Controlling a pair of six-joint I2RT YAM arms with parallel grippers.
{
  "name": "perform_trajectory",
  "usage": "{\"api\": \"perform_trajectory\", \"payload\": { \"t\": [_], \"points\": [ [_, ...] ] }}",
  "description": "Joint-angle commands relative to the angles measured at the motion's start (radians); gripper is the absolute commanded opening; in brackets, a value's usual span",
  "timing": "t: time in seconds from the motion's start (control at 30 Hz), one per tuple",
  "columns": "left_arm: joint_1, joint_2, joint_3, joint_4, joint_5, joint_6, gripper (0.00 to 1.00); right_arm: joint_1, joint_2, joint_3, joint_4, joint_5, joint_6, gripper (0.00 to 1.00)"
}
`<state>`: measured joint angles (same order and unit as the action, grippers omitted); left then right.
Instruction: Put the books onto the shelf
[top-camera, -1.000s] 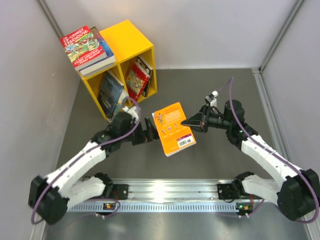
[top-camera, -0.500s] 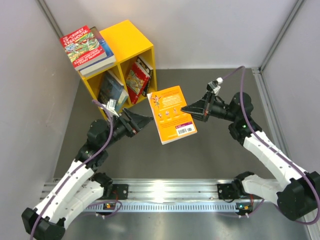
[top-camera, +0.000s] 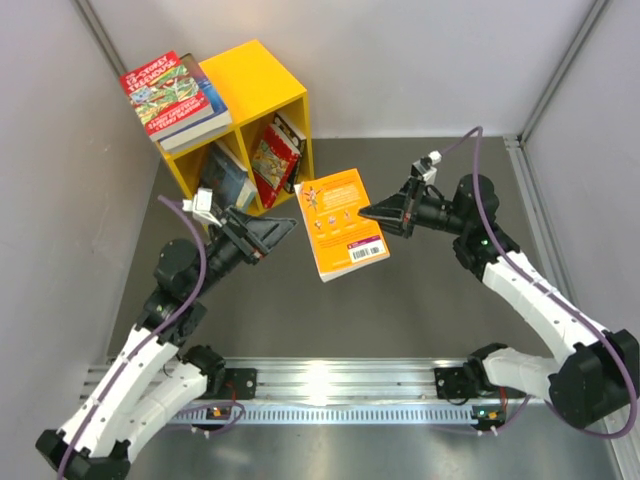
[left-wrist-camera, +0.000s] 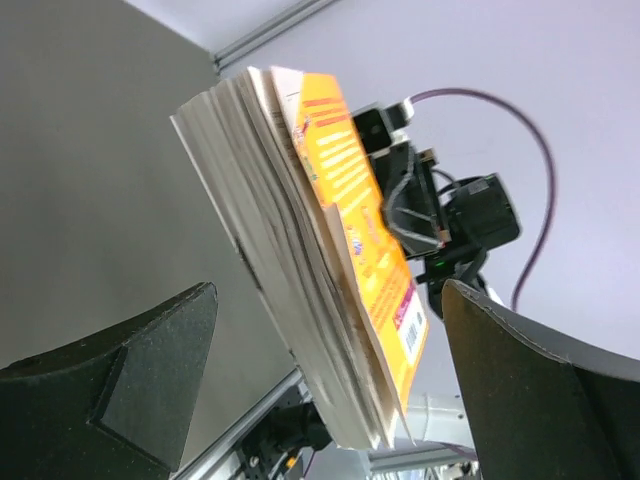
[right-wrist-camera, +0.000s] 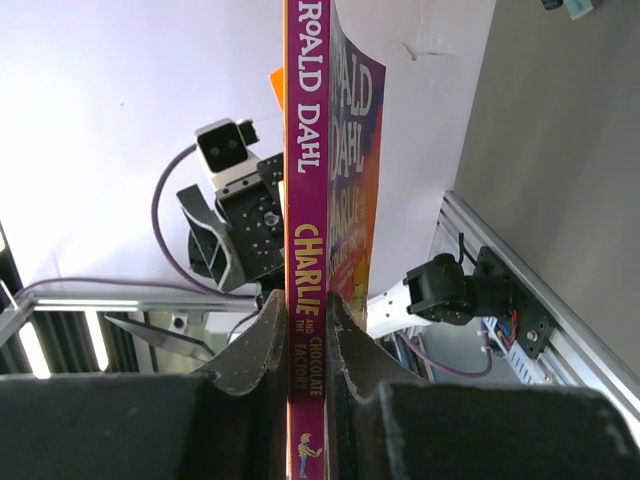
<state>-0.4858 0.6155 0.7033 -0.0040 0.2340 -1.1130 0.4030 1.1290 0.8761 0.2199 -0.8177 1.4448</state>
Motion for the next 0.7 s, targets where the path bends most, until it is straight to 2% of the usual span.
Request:
{"api": "perform_trajectory", "payload": {
  "t": [0.0,0.13,0.33,0.67],
  "points": [
    [0.004,0.076,0.061,0.015,0.068,0.05,0.99,0.006,-0.005,0.096,0.01,-0.001,-0.043,0.0],
    [0.001,0.206,0.11,0.016,0.155,0.087,0.99,0.023,0.008,0.107,0.004,0.006,-0.052,0.0],
    [-0.014,0.263,0.067,0.105,0.165,0.067,0.99,0.033,0.02,0.11,0.062,0.012,0.0,0.0],
    [-0.014,0.285,-0.021,0.355,0.166,-0.054,0.99,0.08,0.071,-0.074,0.562,0.077,0.295,0.0]
  ]
}}
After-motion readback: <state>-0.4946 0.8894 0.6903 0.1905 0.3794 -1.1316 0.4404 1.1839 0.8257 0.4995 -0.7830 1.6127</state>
